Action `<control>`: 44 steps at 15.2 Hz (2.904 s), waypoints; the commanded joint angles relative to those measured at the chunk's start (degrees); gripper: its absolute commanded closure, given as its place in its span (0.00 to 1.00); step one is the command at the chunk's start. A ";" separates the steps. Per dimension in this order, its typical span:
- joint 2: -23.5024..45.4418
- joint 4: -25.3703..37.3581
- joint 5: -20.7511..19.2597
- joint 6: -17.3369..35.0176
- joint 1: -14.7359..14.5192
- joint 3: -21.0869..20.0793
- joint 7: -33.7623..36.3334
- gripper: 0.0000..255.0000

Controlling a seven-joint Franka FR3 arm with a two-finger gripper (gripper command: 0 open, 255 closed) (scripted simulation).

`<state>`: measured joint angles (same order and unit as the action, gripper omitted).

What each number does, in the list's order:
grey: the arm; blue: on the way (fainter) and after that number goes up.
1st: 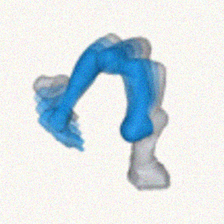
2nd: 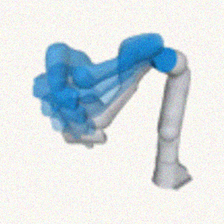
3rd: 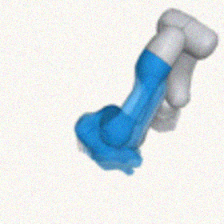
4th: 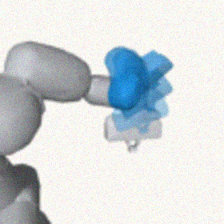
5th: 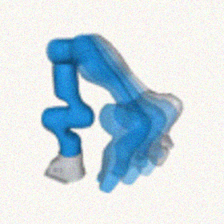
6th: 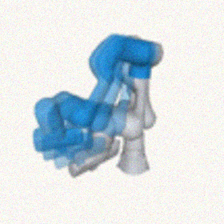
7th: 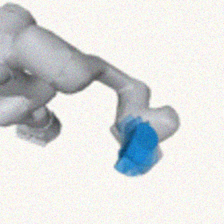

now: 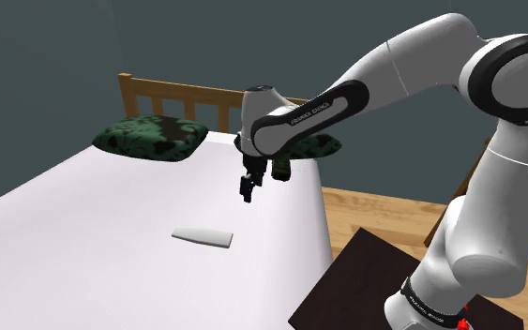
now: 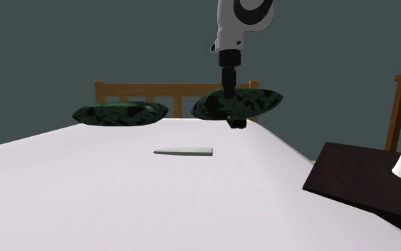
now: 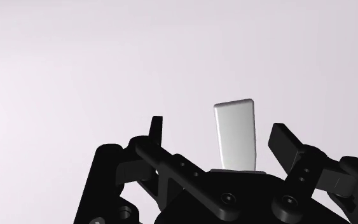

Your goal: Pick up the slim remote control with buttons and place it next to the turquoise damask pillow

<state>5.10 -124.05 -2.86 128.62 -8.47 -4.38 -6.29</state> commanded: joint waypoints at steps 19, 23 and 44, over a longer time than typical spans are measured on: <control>37.25 31.61 -4.77 5.37 -6.67 -2.96 -3.14 0.00; 39.47 32.02 -5.05 7.18 -6.84 -2.69 -2.99 0.00; 39.21 31.93 -5.02 7.01 -6.81 -2.72 -3.01 1.00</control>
<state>44.65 -92.21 -7.93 136.03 -15.29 -7.04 -9.29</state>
